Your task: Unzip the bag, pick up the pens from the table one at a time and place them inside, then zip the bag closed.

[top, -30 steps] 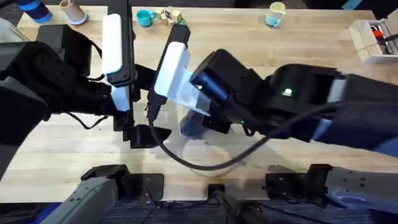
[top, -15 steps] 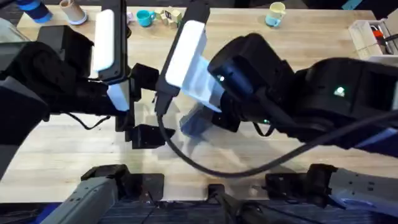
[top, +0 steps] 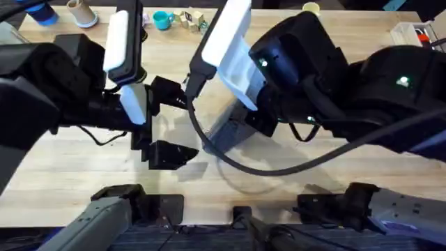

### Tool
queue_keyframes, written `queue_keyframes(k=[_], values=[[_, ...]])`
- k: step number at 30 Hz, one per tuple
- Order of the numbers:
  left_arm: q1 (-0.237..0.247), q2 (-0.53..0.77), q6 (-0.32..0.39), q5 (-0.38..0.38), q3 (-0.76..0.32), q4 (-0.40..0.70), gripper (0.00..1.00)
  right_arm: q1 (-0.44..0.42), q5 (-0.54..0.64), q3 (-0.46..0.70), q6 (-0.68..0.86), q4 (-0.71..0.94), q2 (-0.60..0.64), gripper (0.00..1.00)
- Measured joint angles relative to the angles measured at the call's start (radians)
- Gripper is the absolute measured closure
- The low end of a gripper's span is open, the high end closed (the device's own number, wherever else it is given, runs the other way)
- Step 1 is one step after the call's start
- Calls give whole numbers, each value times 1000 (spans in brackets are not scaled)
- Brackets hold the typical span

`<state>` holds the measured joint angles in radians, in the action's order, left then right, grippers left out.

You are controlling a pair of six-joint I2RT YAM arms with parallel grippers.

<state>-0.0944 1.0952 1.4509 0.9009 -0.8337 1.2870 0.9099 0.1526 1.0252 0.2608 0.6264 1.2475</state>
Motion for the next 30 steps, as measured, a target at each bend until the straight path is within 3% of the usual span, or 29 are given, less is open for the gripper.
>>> queue_keyframes(k=[6,11,17,18,23,30], values=[[0,46,0,1,0,-12,7,-2,-11,16,-33,80,-2,971],[0,57,0,1,0,-21,7,9,-25,45,-162,213,-44,949],[0,58,0,2,0,-27,7,31,-186,55,-317,246,-114,82],[0,58,0,2,0,-27,7,35,-208,55,-326,246,-119,30],[0,58,0,6,0,-27,8,44,-293,56,-365,247,-122,5],[0,58,0,27,0,-27,7,44,-326,56,-399,261,-121,5]])
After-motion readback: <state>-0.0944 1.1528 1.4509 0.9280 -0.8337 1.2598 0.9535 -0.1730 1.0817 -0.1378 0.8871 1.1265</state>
